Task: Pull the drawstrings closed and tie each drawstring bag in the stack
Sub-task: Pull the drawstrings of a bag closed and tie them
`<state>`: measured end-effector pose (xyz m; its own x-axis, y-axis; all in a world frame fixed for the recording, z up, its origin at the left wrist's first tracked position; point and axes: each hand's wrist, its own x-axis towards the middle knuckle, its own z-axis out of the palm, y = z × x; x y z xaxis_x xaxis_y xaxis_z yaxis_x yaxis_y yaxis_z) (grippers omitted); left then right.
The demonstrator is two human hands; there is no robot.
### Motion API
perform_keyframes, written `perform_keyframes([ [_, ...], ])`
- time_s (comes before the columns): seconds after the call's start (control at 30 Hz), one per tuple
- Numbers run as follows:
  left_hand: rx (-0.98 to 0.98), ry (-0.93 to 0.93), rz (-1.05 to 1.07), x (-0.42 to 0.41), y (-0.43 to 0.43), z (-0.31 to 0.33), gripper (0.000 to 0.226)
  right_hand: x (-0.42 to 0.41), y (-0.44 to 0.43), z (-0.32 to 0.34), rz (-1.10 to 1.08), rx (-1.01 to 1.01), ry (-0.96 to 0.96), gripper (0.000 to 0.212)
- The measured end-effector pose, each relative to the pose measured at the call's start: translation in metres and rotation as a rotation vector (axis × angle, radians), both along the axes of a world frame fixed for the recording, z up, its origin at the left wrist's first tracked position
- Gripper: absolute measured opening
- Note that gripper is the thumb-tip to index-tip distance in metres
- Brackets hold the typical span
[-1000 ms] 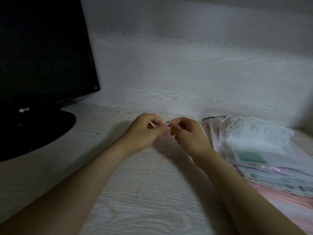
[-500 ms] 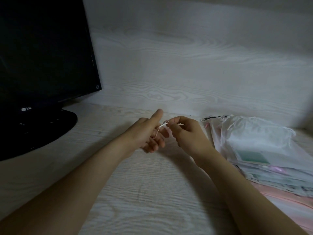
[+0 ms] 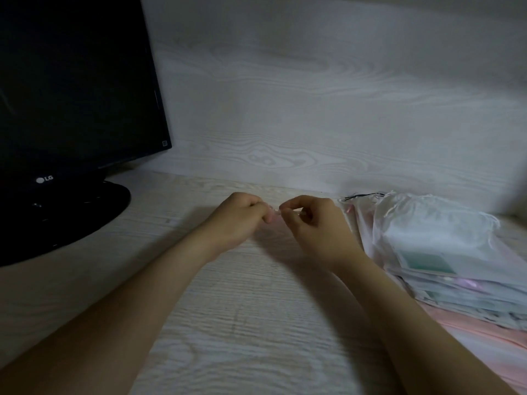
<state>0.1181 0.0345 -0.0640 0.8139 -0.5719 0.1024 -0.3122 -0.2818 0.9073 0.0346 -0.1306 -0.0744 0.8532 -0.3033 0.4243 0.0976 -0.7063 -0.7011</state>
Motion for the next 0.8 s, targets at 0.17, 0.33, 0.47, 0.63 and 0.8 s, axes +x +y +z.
perform_keyframes([
  [0.17, 0.073, -0.304, 0.108, 0.006, 0.002, -0.012, 0.022, 0.001, -0.001, -0.005, -0.012, -0.157, -0.002, 0.018],
  [0.33, 0.109, -0.486, 0.162, 0.005, 0.001, -0.016, 0.022, 0.002, 0.0, -0.006, 0.0, -0.214, 0.028, 0.019],
  [0.47, 0.157, -0.505, 0.196, 0.005, 0.001, -0.017, 0.024, 0.003, 0.003, -0.008, -0.002, -0.214, 0.046, 0.02],
  [0.63, 0.177, -0.52, 0.199, 0.005, 0.0, -0.017, 0.026, 0.006, 0.001, -0.013, -0.006, -0.213, 0.058, 0.024],
  [0.8, 0.2, -0.523, 0.191, 0.007, 0.001, -0.02, 0.019, 0.005, 0.006, -0.014, 0.031, -0.275, 0.09, 0.032],
])
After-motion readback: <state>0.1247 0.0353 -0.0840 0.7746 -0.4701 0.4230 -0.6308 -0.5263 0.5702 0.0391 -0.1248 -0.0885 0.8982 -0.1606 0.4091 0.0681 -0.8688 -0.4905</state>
